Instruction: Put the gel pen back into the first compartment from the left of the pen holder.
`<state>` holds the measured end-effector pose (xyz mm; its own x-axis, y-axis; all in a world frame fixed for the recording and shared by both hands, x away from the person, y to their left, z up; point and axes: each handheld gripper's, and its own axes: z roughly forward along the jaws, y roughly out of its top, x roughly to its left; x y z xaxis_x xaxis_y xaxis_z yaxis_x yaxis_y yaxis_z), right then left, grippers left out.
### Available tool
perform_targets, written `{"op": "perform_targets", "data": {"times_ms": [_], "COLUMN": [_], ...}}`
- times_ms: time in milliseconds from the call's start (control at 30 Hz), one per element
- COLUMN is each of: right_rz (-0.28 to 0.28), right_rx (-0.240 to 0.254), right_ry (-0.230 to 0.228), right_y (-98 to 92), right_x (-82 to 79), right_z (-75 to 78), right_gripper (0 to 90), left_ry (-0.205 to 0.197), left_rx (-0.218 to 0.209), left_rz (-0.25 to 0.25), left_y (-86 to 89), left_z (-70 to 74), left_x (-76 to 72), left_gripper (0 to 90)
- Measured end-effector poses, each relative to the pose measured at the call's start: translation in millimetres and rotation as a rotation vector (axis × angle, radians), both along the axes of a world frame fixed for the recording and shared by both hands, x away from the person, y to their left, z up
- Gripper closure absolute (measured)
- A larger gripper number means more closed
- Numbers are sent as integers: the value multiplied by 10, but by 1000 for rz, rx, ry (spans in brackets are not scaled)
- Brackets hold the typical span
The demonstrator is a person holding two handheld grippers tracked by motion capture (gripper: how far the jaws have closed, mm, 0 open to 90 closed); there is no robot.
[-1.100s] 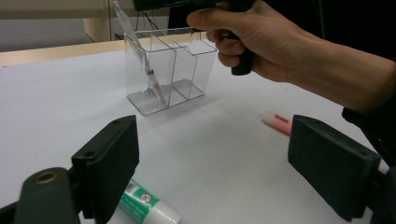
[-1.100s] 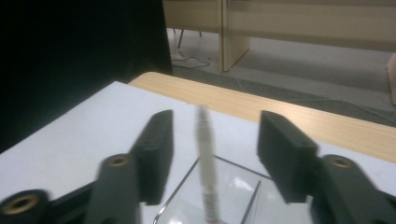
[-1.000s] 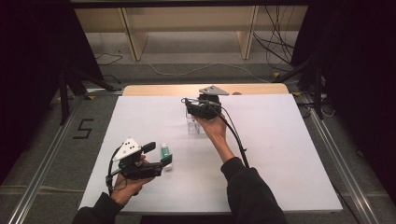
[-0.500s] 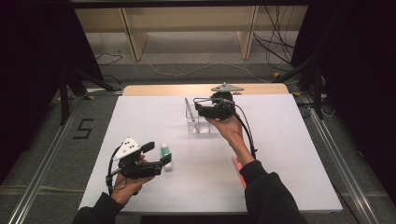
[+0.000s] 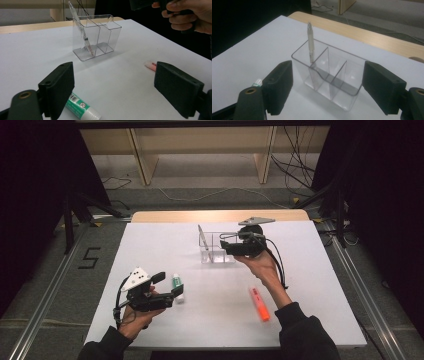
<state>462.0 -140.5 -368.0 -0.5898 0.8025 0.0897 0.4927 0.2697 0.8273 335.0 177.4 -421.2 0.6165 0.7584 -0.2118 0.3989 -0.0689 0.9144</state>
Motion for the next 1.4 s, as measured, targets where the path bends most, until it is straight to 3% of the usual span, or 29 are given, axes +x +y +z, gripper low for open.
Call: {"op": "perform_targets", "data": {"times_ms": [333,667,733,1400], "right_rz": [3,3,4,1], "right_rx": [-51,-82,-108,-146], "right_ry": [28,60,70,135], "right_y": [-193,-370,-395,-549], "right_x": [-229,-440,-470,-641], "right_z": [-17,-150,-172,-292], "right_gripper": [249,248,248,230], "left_ry": [4,6,4,8], "left_rx": [3,4,4,4], "left_rz": [-5,-9,-9,-6], "left_y": [-5,-11,-14,-10], "left_z": [-7,-9,-9,-11], "left_x": [3,3,1,9], "left_gripper": [160,160,160,160]}}
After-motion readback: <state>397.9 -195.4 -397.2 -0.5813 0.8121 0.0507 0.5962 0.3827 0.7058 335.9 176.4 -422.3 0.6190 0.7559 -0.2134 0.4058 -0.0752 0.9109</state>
